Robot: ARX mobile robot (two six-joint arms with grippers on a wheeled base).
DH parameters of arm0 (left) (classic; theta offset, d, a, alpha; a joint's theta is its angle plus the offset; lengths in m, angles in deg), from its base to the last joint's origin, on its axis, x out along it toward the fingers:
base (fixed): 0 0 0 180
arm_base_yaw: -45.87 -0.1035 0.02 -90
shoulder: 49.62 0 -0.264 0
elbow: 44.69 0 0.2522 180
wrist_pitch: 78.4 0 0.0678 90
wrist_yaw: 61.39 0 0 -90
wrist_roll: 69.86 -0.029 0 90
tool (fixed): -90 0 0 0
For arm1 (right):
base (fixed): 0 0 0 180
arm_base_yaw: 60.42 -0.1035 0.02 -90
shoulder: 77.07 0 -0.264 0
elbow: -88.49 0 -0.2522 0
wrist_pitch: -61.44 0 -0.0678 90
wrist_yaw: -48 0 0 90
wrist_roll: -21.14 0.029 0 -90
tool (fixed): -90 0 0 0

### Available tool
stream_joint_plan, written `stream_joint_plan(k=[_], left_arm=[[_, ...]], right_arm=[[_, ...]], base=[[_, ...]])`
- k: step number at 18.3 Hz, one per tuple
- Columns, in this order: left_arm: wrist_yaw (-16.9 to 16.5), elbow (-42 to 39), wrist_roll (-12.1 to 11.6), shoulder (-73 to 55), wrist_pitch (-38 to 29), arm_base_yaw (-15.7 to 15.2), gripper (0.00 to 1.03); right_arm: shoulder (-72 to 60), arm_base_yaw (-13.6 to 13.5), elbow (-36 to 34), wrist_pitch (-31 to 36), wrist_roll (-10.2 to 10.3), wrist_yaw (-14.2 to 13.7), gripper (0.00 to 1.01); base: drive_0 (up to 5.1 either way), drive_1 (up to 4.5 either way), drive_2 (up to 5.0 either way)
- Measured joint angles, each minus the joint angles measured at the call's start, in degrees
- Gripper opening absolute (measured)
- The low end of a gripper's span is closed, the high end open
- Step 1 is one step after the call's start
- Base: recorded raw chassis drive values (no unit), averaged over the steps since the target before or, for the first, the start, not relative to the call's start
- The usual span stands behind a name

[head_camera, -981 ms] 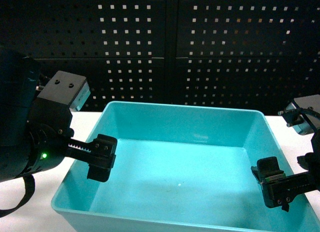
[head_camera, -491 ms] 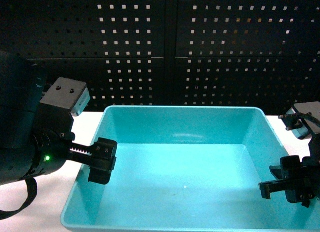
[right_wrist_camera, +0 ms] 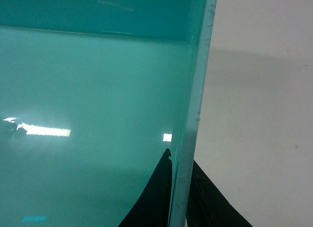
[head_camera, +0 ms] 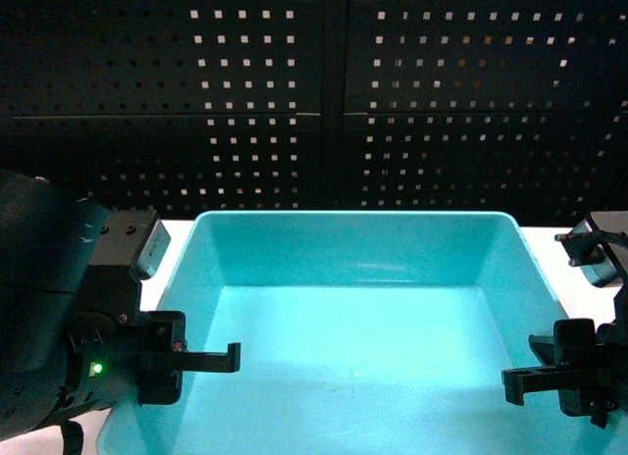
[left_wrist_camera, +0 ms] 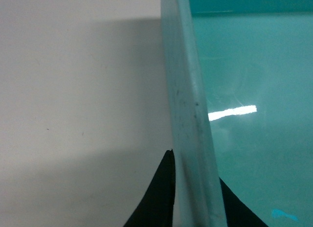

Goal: Stack blue boxes stably on right

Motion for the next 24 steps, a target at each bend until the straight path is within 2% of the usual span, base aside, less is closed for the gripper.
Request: stream_joint_plan(k=[2,6,10,13,18,20,22,24], left_arm=[[-0.68,-1.68,0.98,0.52,-2.27,-0.39,0.06],[-0.31,-5.31,0.11,2.6,-5.57,-1.11,0.06],[-0.26,-6.45,-0.96,10.21,-2.67,-2.01,0.06],[-0.02,-4.15,-2.45,16.96,0.72,-1.9,0.06],[1.16,1.68,-4.72,27.85,5.66,-0.48,0.06],[2.36,2.25,-5.05,29.86,5.35,0.42,0.06],[3.8,2.14,-6.51,29.97,2.43,1.05,0.05],[4.11,2.14,-6.56,29.97,2.19,1.16,0.05]], right_arm=[[0.76,-0.7,-1.09,0.63,0.02,-0.66,0.07],[4.74,-2.51,-2.75,0.96,0.0,-1.55,0.07],[11.02,-3.56,-2.89,-0.7,-0.02,-2.01,0.07],[16.83,-2.99,-1.14,-2.84,-0.52,-2.25,0.07],[27.3,-0.44,4.33,-6.93,-1.55,-0.92,0.07],[28.81,0.28,5.51,-7.26,-2.14,0.2,0.07],[29.53,0.63,5.55,-6.51,-2.32,-0.42,0.07],[29.99,0.63,5.6,-6.38,-2.62,-0.63,0.07]], base=[[0.0,0.0,0.0],[0.0,0.0,0.0],[0.0,0.0,0.0],[0.0,0.0,0.0],[0.0,0.0,0.0],[0.0,0.0,0.0],[0.0,0.0,0.0],[0.0,0.0,0.0]])
